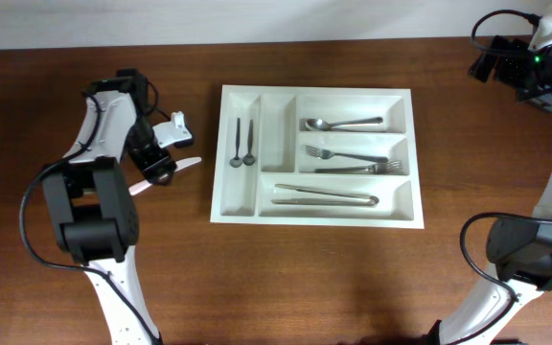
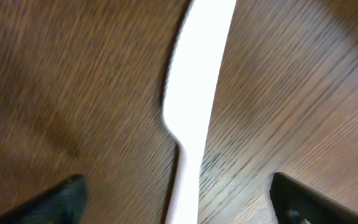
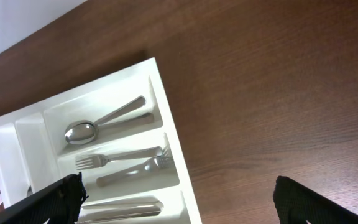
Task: Pack container
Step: 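Return left gripper and grasp the pink plastic knife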
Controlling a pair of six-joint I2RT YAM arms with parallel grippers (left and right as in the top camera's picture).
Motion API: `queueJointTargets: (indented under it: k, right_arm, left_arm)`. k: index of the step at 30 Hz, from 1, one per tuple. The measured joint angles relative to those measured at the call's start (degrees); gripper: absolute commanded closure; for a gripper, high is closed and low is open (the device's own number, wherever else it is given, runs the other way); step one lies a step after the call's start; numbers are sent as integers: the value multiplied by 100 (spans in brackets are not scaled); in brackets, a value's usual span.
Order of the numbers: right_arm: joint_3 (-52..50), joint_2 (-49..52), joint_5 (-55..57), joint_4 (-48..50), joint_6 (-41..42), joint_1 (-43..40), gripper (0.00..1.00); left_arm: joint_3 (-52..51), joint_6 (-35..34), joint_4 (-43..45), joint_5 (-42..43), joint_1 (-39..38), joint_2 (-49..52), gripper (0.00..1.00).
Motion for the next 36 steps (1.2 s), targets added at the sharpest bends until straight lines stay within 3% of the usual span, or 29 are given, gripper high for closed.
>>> queueJointTargets:
  k: [15,17,21,24,26,36]
  right_arm:
    - [0,44,0,0,2,0,1]
    - [0,44,0,0,0,0,1]
    - [0,44,2,0,0,0,1]
    - [0,44,0,0,-4,0,1]
    - [0,44,0,0,0,0,1]
    - [0,44,2,0,-2,0,1]
  left_arm:
    - [-601,70,704,-334,-151,-118,0]
    - [-634,74,734,-334,-151,-136,11]
    - [-649,66,761,-404,-149,-142,57]
    - [-660,109,758,-424,-138,-142,76]
    - [-667,105,761,-446,-138,-142,98]
    - [-673,-35,752,-743,-188,-142,98]
